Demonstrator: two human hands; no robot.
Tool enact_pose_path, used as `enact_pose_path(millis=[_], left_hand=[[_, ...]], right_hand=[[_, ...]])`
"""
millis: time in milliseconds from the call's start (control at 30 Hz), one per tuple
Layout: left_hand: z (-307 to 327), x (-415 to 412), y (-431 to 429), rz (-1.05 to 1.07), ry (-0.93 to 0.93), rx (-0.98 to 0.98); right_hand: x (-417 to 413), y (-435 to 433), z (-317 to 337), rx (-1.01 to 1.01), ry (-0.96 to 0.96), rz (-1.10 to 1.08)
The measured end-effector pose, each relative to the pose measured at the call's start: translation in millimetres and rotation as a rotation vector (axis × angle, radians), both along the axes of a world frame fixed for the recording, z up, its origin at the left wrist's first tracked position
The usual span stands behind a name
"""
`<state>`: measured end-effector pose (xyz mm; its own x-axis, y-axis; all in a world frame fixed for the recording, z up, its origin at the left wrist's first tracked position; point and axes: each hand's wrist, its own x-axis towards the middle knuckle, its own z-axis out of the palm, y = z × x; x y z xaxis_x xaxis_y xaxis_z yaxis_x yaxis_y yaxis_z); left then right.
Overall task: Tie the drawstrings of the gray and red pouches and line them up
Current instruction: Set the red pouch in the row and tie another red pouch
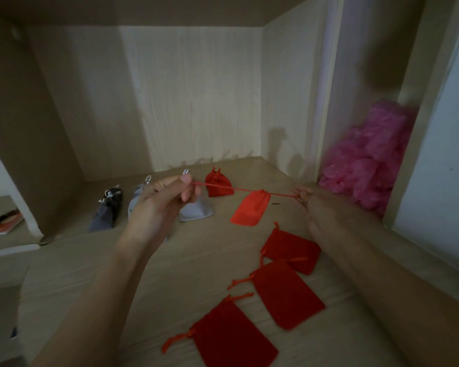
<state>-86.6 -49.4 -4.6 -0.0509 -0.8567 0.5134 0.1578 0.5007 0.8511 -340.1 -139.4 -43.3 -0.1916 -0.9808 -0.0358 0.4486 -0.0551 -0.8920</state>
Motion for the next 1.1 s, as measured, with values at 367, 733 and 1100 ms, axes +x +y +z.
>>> enact_pose_path(millis=[367,733,1100], left_hand=[[-7,7,-13,-0.024,0.316,0.205],[-17,-13,-10,-0.05,0.085,0.326],[-22,-19,-7,-0.038,-0.154,0.327]], right_hand=[[27,30,28,-0.336,0.08,0.279],[74,62,30,-0.625,0.591,0.513],[73,63,26,-0.622,0.515,0.373]])
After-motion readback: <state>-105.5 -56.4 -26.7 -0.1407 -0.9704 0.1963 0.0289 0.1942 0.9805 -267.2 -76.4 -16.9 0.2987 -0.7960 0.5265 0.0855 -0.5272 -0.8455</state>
